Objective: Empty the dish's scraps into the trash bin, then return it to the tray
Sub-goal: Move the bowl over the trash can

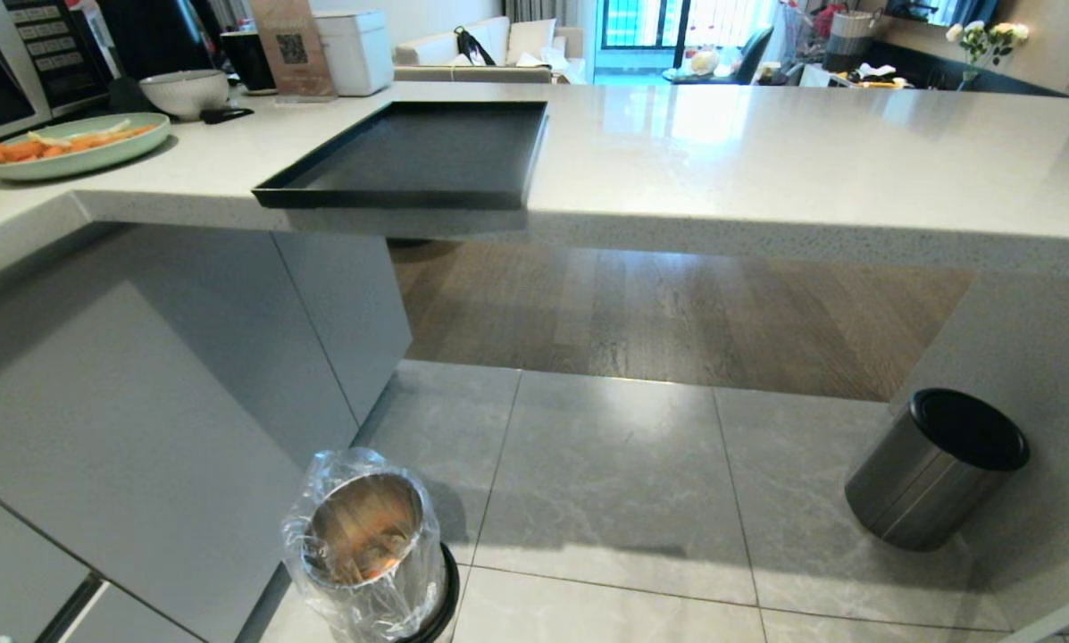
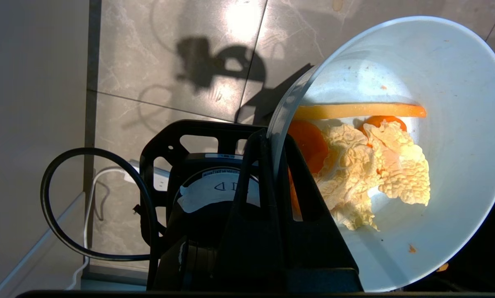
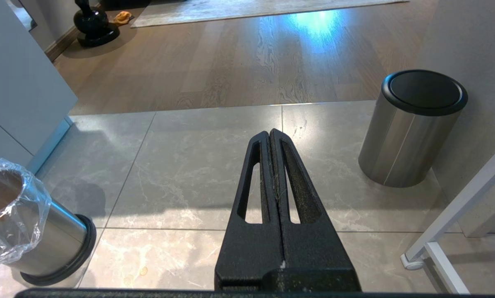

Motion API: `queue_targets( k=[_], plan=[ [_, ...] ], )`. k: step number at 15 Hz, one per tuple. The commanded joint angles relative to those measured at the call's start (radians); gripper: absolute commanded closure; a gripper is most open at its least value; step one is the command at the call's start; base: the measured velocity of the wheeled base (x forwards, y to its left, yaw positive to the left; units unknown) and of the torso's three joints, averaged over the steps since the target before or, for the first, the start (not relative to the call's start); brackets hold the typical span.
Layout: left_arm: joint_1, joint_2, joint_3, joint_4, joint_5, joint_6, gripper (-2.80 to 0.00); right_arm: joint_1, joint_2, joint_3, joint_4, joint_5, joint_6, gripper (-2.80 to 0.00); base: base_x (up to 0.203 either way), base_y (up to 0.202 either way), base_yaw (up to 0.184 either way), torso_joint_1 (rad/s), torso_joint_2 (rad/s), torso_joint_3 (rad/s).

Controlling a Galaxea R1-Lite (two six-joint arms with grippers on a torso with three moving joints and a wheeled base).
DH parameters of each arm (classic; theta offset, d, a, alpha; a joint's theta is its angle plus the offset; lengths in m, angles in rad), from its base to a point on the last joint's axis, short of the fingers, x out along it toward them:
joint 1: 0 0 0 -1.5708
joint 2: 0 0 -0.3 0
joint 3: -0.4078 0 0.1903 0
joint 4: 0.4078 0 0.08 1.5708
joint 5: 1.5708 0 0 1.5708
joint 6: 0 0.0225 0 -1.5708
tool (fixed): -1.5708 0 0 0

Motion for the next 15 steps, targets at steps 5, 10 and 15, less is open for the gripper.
queue_targets(
  k=[5, 10, 15],
  plan=[
    [-0.001, 0.001, 0.0, 0.003, 0.001, -0.002, 0.0, 0.0, 0.0, 0.0, 0.0, 0.0, 0.0, 0.0, 0.0, -0.001, 0.013, 0.0, 0.0, 0.0],
    [-0.001, 0.001, 0.0, 0.003, 0.001, -0.001, 0.0, 0.0, 0.0, 0.0, 0.0, 0.0, 0.0, 0.0, 0.0, -0.008, 0.158, 0.003, 0.0, 0.001],
    [0.0, 0.001, -0.001, 0.002, 0.001, -0.001, 0.0, 0.0, 0.0, 0.0, 0.0, 0.0, 0.0, 0.0, -0.003, -0.004, 0.115, 0.001, 0.0, 0.001]
  ],
)
